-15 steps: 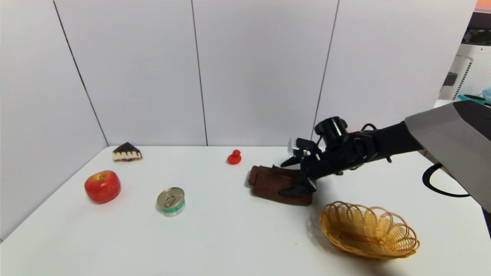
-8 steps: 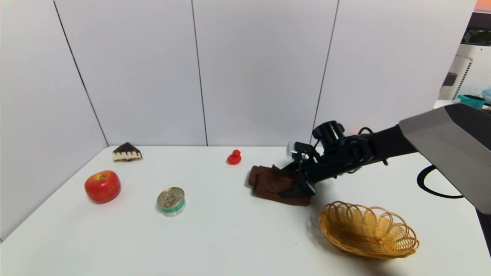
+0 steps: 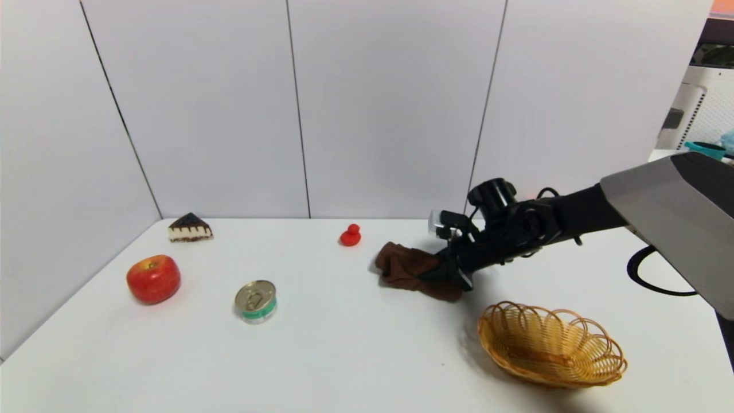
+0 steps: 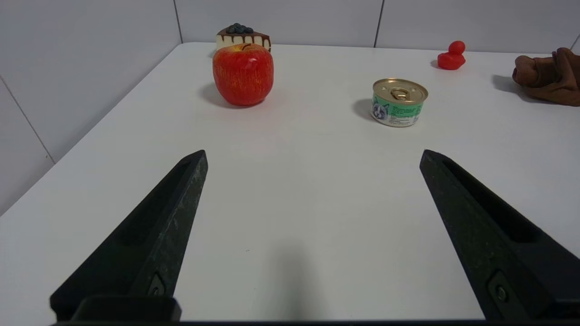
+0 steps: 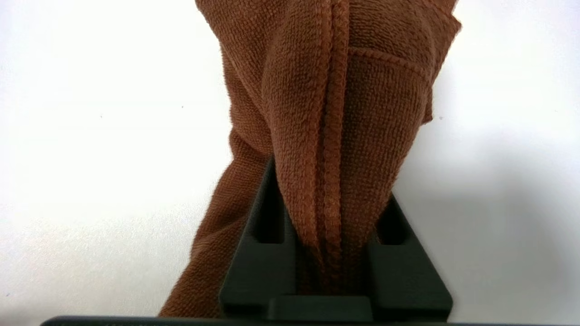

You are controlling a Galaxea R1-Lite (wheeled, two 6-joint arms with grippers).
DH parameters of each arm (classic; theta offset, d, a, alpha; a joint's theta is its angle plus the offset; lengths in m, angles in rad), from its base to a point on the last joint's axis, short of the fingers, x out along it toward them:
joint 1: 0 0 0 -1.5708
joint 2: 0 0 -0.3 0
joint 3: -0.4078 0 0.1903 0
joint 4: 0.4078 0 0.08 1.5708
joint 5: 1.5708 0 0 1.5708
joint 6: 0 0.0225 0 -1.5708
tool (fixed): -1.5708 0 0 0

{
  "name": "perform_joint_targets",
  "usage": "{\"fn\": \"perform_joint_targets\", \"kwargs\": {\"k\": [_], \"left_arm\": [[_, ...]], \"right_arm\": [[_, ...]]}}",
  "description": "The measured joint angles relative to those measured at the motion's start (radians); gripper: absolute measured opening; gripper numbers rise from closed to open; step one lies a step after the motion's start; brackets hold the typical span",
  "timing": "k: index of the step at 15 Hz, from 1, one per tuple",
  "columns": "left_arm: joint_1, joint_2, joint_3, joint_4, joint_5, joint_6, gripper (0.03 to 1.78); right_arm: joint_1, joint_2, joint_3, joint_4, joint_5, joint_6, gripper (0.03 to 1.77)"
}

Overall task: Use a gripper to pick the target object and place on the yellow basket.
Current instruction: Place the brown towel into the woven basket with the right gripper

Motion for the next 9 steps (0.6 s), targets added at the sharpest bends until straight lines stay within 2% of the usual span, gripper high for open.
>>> {"fn": "perform_joint_targets", "kwargs": {"k": [5, 9], "left_arm": [[0.000, 0.000, 0.000, 0.000, 0.000, 0.000, 1.69], [0.000, 0.000, 0.000, 0.000, 0.000, 0.000, 1.69]], "right_arm": [[-0.007, -0.110, 0.001, 0.021, 0.007, 0.060, 0.35], [-0.018, -0.291, 0.010, 0.019, 0.011, 0.233, 0.35]]}}
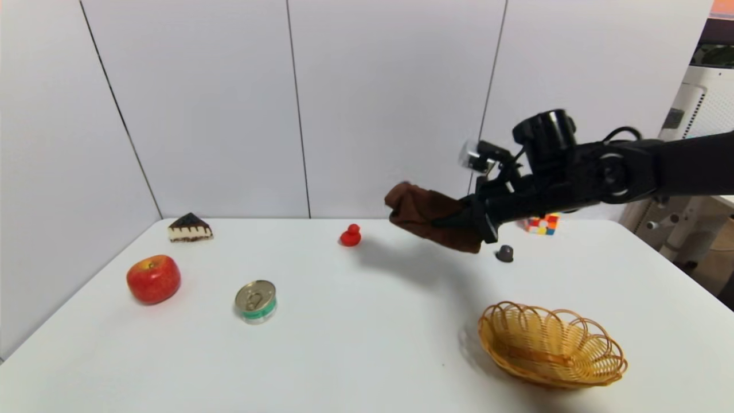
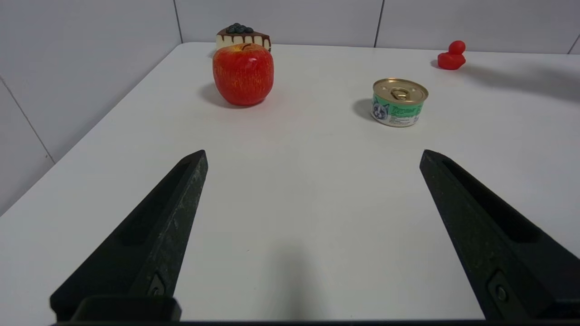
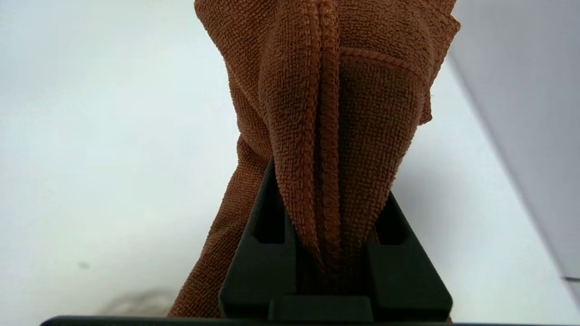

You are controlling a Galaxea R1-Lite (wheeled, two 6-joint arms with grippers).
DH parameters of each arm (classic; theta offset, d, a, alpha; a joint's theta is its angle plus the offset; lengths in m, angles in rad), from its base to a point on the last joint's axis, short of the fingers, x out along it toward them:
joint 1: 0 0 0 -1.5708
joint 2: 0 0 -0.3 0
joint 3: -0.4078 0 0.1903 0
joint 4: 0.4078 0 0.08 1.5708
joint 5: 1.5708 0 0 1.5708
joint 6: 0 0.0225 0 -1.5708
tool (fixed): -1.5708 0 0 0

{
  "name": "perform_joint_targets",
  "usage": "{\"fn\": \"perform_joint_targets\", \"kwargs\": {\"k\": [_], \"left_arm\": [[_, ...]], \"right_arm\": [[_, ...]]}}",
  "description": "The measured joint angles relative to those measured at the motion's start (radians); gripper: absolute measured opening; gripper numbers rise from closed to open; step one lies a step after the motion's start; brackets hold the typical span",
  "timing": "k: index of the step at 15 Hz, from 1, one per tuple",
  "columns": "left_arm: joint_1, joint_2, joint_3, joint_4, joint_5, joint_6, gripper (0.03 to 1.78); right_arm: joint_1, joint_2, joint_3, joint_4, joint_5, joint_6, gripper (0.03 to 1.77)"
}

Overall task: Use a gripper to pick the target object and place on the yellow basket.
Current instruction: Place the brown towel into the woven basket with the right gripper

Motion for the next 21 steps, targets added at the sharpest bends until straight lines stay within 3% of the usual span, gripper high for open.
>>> {"fn": "perform_joint_targets", "kwargs": {"k": [4, 7, 10, 12, 17, 21], "left_arm": [[0.000, 0.000, 0.000, 0.000, 0.000, 0.000, 1.69], [0.000, 0.000, 0.000, 0.000, 0.000, 0.000, 1.69], [0.000, 0.000, 0.000, 0.000, 0.000, 0.000, 1.69], [0.000, 0.000, 0.000, 0.000, 0.000, 0.000, 1.69], [0.000, 0.000, 0.000, 0.000, 0.000, 0.000, 1.69], [0.000, 0.000, 0.000, 0.000, 0.000, 0.000, 1.69]], "right_arm": [[-0.043, -0.228, 0.074, -0.001, 0.003, 0.091, 0.35], [-0.105, -0.389, 0.236, -0.005, 0.045, 0.050, 0.35], [-0.196, -0.510, 0.428, -0.003, 0.140, -0.101, 0.35], [-0.261, -0.568, 0.559, -0.002, 0.167, -0.235, 0.35], [-0.367, -0.601, 0.791, -0.006, 0.174, -0.541, 0.35], [-0.377, -0.515, 0.846, -0.012, 0.169, -0.696, 0.35]]}}
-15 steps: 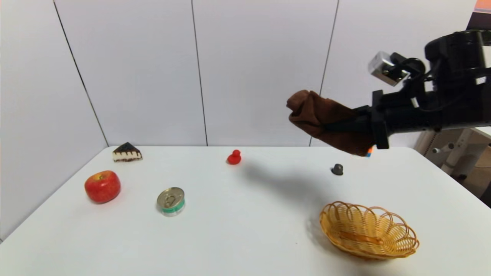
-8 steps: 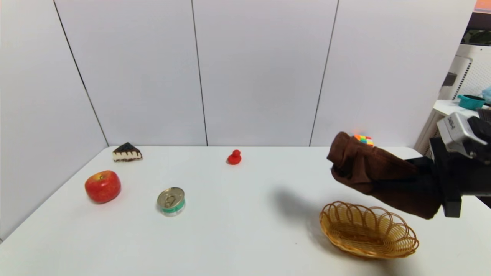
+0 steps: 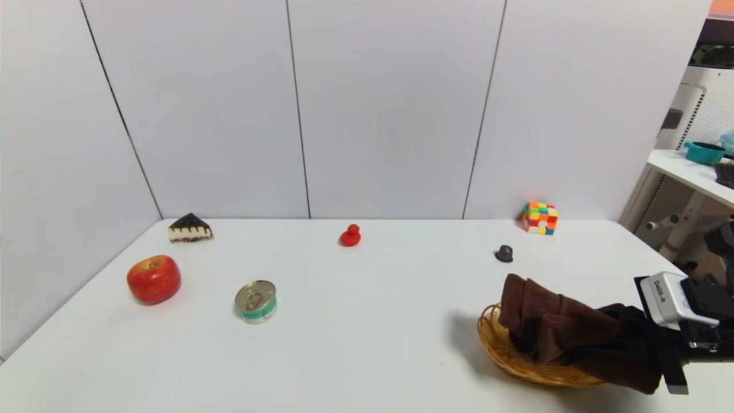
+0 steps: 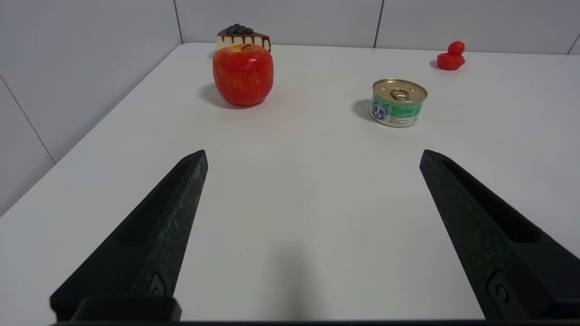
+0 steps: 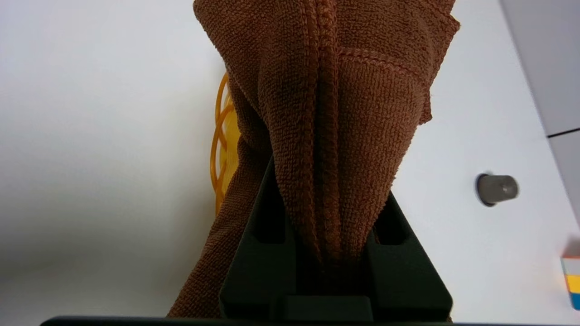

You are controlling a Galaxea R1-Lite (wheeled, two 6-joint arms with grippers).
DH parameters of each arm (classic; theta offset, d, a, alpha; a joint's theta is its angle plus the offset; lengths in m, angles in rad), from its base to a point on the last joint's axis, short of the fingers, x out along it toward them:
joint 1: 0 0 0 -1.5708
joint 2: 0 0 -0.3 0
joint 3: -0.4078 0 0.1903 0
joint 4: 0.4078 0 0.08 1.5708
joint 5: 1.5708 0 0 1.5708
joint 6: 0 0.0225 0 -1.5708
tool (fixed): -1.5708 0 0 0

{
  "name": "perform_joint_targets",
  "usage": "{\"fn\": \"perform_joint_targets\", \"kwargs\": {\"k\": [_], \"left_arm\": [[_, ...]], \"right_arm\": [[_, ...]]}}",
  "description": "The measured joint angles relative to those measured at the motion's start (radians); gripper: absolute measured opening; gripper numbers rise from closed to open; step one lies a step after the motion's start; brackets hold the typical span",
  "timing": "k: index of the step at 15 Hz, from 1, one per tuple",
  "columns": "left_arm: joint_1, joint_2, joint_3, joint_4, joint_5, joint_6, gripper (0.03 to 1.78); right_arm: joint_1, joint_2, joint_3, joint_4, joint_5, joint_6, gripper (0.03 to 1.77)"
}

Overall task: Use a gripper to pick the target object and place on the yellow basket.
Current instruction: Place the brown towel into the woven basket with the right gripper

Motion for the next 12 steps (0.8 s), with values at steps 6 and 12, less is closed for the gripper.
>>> {"fn": "perform_joint_targets", "kwargs": {"k": [6, 12], "left_arm": [[0.000, 0.000, 0.000, 0.000, 0.000, 0.000, 1.69], [0.000, 0.000, 0.000, 0.000, 0.000, 0.000, 1.69]], "right_arm": [[0.025, 0.077, -0.024, -0.002, 0.003, -0.038, 0.49], [0.030, 0.057, -0.090, 0.013, 0.002, -0.021, 1.15]]}}
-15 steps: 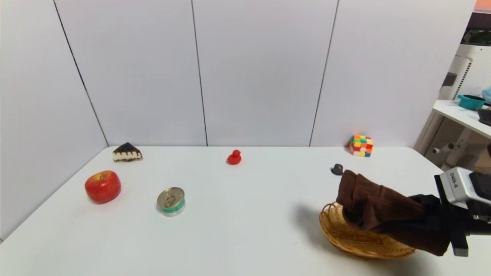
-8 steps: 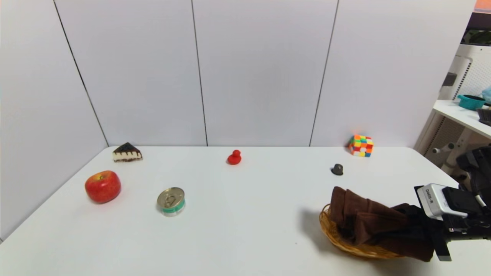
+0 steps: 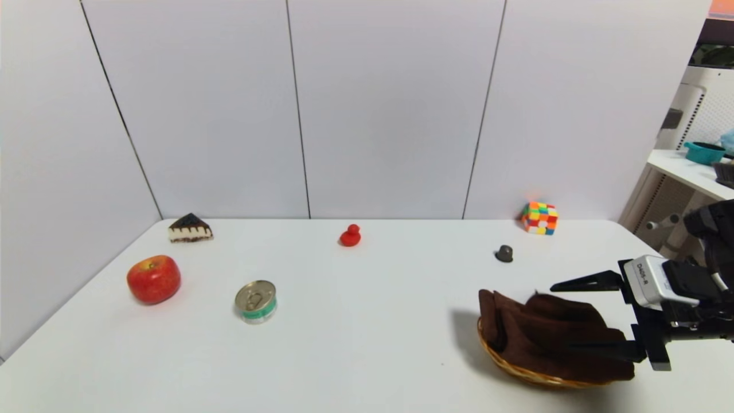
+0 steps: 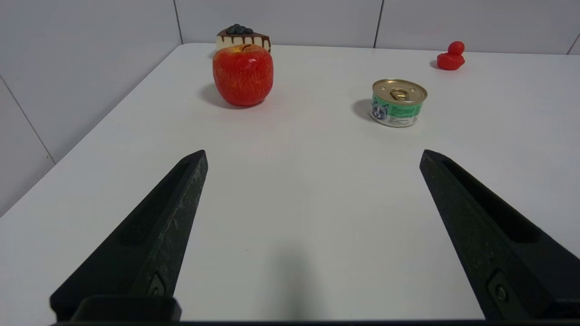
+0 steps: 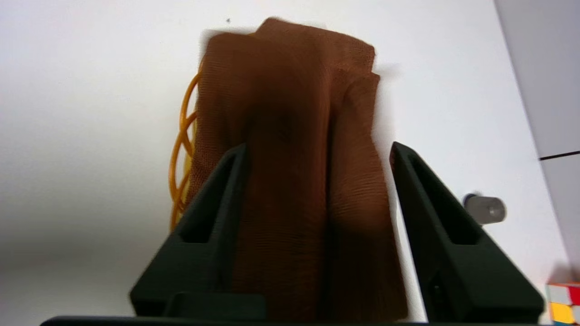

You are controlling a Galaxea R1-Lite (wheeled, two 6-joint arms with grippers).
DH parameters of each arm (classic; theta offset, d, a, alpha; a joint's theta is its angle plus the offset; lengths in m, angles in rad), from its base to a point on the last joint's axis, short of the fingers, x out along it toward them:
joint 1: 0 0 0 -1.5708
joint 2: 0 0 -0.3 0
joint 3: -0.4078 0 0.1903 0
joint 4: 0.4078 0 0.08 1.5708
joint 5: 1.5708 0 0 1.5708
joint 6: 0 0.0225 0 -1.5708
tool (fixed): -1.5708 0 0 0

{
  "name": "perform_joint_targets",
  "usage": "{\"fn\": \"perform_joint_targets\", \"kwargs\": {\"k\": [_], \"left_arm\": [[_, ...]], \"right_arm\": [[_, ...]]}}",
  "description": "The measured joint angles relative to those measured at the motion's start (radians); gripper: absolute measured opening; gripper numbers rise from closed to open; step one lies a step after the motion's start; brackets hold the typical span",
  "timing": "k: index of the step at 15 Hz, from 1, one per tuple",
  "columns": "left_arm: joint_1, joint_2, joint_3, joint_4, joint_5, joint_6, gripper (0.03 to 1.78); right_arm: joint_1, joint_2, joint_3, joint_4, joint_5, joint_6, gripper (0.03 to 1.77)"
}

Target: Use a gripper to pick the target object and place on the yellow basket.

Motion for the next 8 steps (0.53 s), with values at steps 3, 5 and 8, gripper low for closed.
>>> {"fn": "perform_joint_targets", "kwargs": {"k": [3, 5, 8], "left_arm": [[0.000, 0.000, 0.000, 0.000, 0.000, 0.000, 1.69], [0.000, 0.000, 0.000, 0.000, 0.000, 0.000, 1.69], [0.000, 0.000, 0.000, 0.000, 0.000, 0.000, 1.69]], "right_arm": [[0.001, -0.034, -0.051, -0.002, 0.001, 0.086, 1.33], [0.012, -0.066, -0.091, -0.006, 0.006, 0.168, 1.41], [0.041, -0.153, -0.206, -0.006, 0.013, 0.377, 1.51]]}}
